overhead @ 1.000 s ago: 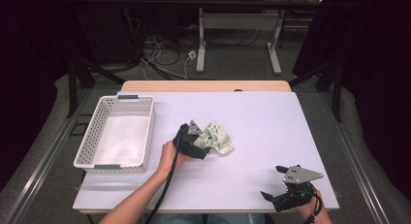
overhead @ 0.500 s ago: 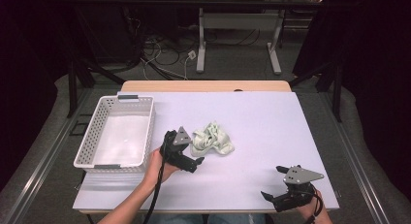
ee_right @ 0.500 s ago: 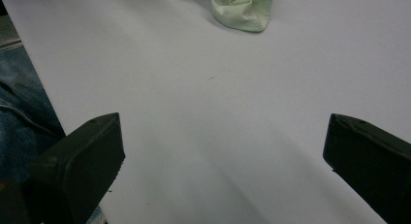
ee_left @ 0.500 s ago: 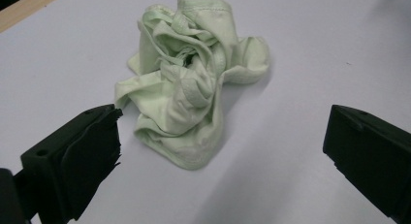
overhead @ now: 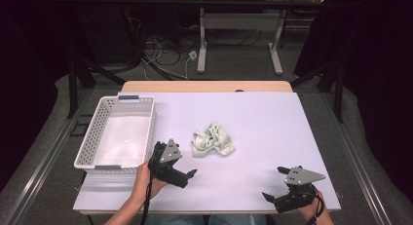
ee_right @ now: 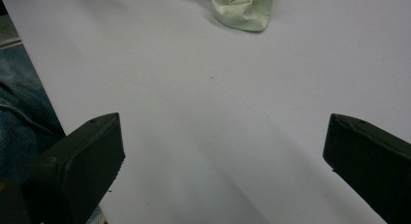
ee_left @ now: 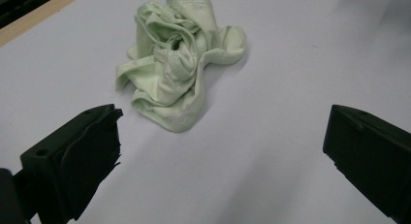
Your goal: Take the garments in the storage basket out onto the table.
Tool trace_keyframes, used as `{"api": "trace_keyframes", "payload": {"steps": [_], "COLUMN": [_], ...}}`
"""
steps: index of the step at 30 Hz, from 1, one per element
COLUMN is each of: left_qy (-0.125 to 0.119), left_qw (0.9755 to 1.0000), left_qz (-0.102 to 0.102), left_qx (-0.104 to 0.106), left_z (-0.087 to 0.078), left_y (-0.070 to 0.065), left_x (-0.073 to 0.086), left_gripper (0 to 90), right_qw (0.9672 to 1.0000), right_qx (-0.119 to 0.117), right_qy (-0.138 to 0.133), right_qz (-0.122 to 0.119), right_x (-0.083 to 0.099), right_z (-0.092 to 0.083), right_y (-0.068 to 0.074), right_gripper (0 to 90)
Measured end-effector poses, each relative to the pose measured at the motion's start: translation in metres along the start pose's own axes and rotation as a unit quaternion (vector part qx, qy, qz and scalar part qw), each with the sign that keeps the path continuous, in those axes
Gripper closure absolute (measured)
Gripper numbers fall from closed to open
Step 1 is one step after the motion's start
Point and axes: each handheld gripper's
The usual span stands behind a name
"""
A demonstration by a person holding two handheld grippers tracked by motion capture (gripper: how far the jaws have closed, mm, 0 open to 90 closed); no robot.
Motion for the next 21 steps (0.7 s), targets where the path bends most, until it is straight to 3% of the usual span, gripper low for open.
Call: {"api": "trace_keyframes", "payload": {"steps": [11, 13, 21], "left_qy": [0.011, 0.013, 0.011], "left_qw": [0.9999, 0.9998, 0.9997], "left_qz": [-0.002, -0.012, -0.021], "left_qx": [-0.009, -0.003, -0.005], "left_z": [-0.017, -0.02, -0.028], "left_y": [-0.007, -0.008, -0.011], "left_x": [0.024, 0.029, 0.045], "left_gripper": [0.0, 0.0, 0.0], "right_qw": [1.0, 1.0, 1.0], "right_qx": [0.001, 0.002, 0.005], "right_qy": [0.0, -0.003, -0.002], "right_qz": [-0.002, -0.002, -0.005], "right_x": [0.0, 0.001, 0.0], "right_z": [0.0, 0.0, 0.0], "right_y": [0.0, 0.0, -0.001], "right_gripper": [0.6, 0.6, 0.6]}}
Point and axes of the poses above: each handheld gripper's, and its own axes: z roughly forward along the jaws, x roughly out of its underside, y roughly to its left, and after that the axes turned 2 degrees about -x, right-handed
